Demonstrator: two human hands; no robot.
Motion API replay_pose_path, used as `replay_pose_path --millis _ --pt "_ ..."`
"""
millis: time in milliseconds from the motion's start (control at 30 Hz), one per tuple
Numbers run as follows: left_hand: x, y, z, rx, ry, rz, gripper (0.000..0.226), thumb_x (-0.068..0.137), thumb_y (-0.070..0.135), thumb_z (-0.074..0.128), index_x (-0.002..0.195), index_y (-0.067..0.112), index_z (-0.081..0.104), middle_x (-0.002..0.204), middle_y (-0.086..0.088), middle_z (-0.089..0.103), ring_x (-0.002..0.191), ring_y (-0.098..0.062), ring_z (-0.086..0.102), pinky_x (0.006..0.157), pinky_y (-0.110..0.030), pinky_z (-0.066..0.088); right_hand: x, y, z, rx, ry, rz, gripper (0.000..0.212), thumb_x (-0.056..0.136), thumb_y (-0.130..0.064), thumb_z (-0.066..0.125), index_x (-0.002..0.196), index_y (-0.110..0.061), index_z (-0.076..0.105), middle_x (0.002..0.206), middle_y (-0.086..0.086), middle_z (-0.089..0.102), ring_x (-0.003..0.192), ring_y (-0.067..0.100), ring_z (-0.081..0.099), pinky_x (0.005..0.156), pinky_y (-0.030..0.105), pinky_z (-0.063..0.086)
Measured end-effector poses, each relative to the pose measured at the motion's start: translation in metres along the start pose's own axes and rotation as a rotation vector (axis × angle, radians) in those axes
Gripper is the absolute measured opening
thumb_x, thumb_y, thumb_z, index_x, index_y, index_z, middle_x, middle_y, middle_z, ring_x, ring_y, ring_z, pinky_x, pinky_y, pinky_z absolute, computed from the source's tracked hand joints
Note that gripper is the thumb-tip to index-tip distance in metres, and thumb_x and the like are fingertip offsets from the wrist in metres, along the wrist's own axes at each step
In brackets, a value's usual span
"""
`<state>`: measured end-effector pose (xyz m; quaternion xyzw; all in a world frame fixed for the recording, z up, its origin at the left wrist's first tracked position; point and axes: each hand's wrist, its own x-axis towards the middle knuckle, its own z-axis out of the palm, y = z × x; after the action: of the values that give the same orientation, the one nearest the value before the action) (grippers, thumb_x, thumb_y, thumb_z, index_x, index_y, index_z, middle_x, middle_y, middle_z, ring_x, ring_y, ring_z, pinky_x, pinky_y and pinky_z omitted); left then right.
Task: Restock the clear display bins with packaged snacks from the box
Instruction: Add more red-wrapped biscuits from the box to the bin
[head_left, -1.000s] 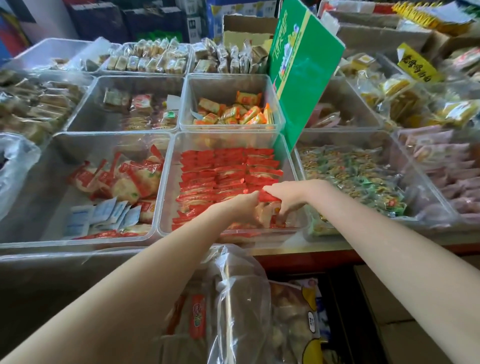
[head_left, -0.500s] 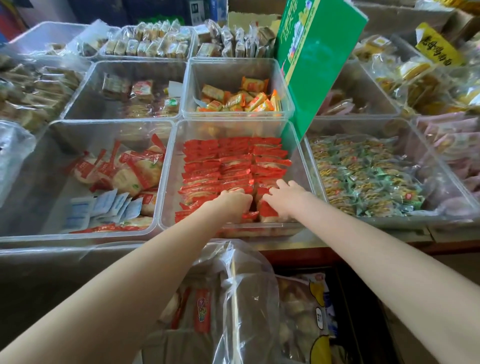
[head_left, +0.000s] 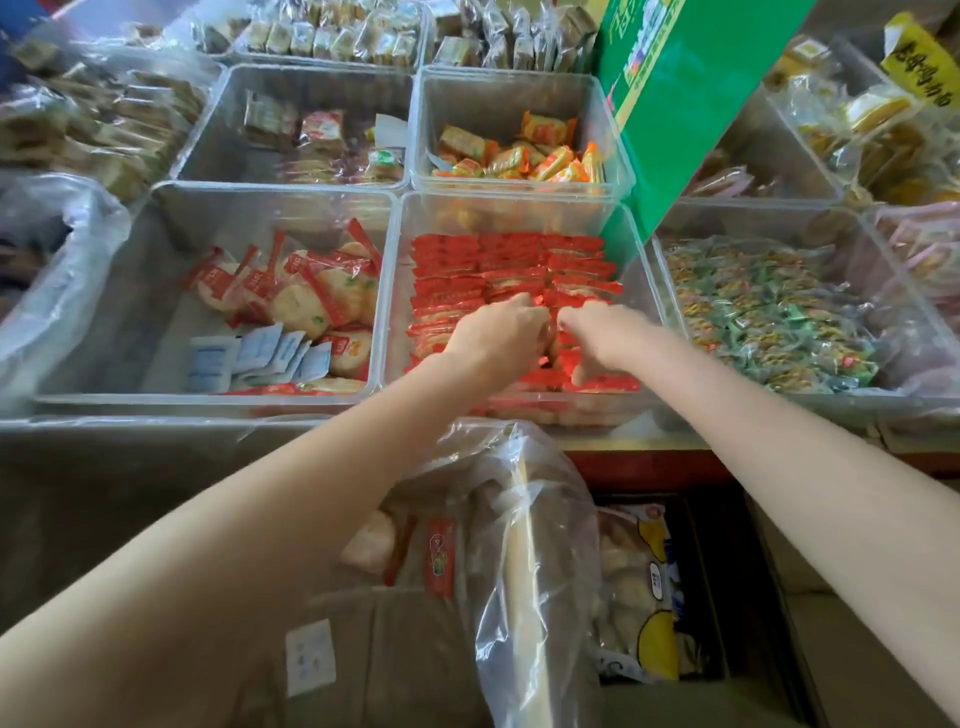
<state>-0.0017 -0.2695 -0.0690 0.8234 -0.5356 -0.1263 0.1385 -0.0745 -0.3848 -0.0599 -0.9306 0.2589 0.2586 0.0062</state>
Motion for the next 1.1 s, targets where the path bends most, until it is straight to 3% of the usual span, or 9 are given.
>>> replay_pose_path --millis 100,200,333,433,600,800,900,1000,1100 --pt "-0.07 -0.036 -0.025 -0.087 0.37 0.304 0.025 0.08 0.016 0.04 0.08 0.007 0.063 0.081 -0.006 0.062 0.067 -0.027 0.059 0.055 -0.034 0.049 -0.033 -0.042 -0.035 0.322 0.411 -0.133 0.021 0.084 -0.018 0.062 0.104 -0.009 0.059 0.098 0.01 0.064 0.091 0.03 0.065 0.076 0.04 0.053" --pt "-0.154 -0.083 -0.018 -0.028 0.321 0.332 0.023 0.081 0.018 0.045 0.073 0.008 0.064 0.072 -0.005 0.061 0.057 -0.025 0.055 0.045 -0.031 0.047 -0.076 -0.115 -0.039 0.921 0.01 -0.399 0.011 0.088 -0.001 0.054 0.089 0.005 0.063 0.07 0.014 0.065 0.055 0.02 0.067 0.053 0.031 0.056" --pt "-0.22 -0.162 0.032 0.178 -0.062 0.171 0.023 0.081 0.023 0.05 0.077 0.015 0.07 0.077 -0.003 0.067 0.064 -0.022 0.067 0.05 -0.029 0.051 -0.082 -0.214 0.047 0.34 -0.372 -0.47 0.021 0.091 -0.006 0.046 0.101 0.005 0.061 0.095 0.019 0.066 0.075 0.028 0.064 0.059 0.03 0.05" --pt "-0.233 -0.213 0.076 0.137 -0.341 -0.026 0.034 0.097 0.022 0.042 0.126 0.018 0.057 0.136 -0.004 0.052 0.122 -0.024 0.051 0.097 -0.031 0.044 -0.042 -0.258 0.137 0.258 -0.331 -0.291 0.037 0.095 -0.013 0.043 0.13 -0.002 0.05 0.133 0.018 0.051 0.116 0.031 0.053 0.096 0.034 0.045" --pt "-0.22 -0.246 0.122 0.253 -0.456 -0.08 0.037 0.096 0.018 0.038 0.133 0.018 0.047 0.143 -0.009 0.04 0.129 -0.03 0.041 0.105 -0.036 0.036 -0.028 -0.274 0.217 0.212 -0.241 -0.056 0.046 0.1 -0.009 0.025 0.146 -0.007 0.02 0.153 0.018 0.017 0.139 0.038 0.019 0.112 0.046 0.021" --pt "-0.209 -0.247 0.144 0.368 -0.555 -0.191 0.06 0.091 0.021 0.054 0.143 0.013 0.026 0.142 -0.015 0.033 0.13 -0.034 0.034 0.105 -0.037 0.029 -0.035 -0.289 0.239 0.042 -0.15 -0.158 0.066 0.09 -0.009 0.05 0.145 -0.009 0.014 0.146 0.014 0.025 0.135 0.038 0.024 0.099 0.047 0.036" --pt "-0.219 -0.241 0.143 0.35 -0.647 -0.257 0.058 0.086 0.025 0.062 0.136 0.013 0.035 0.134 -0.014 0.044 0.125 -0.032 0.041 0.098 -0.037 0.036 -0.035 -0.294 0.23 0.034 -0.203 -0.191 0.064 0.094 -0.013 0.047 0.147 -0.013 0.012 0.146 0.014 0.03 0.133 0.039 0.029 0.092 0.045 0.043" --pt "-0.226 -0.239 0.117 0.114 -0.846 -0.329 0.054 0.082 0.03 0.068 0.129 0.016 0.045 0.127 -0.007 0.053 0.113 -0.025 0.052 0.088 -0.032 0.046 -0.043 -0.289 0.202 0.202 -0.317 -0.228 0.045 0.092 -0.03 0.054 0.131 -0.011 0.046 0.122 0.009 0.058 0.107 0.028 0.057 0.086 0.036 0.05" --pt "-0.217 -0.234 0.066 0.022 -0.889 -0.331 0.059 0.076 0.033 0.072 0.127 0.014 0.049 0.117 -0.003 0.056 0.104 -0.023 0.055 0.089 -0.033 0.048 -0.058 -0.265 0.142 0.535 -0.423 -0.151 0.035 0.087 -0.041 0.056 0.094 -0.008 0.064 0.086 0.004 0.064 0.077 0.019 0.06 0.07 0.029 0.048"
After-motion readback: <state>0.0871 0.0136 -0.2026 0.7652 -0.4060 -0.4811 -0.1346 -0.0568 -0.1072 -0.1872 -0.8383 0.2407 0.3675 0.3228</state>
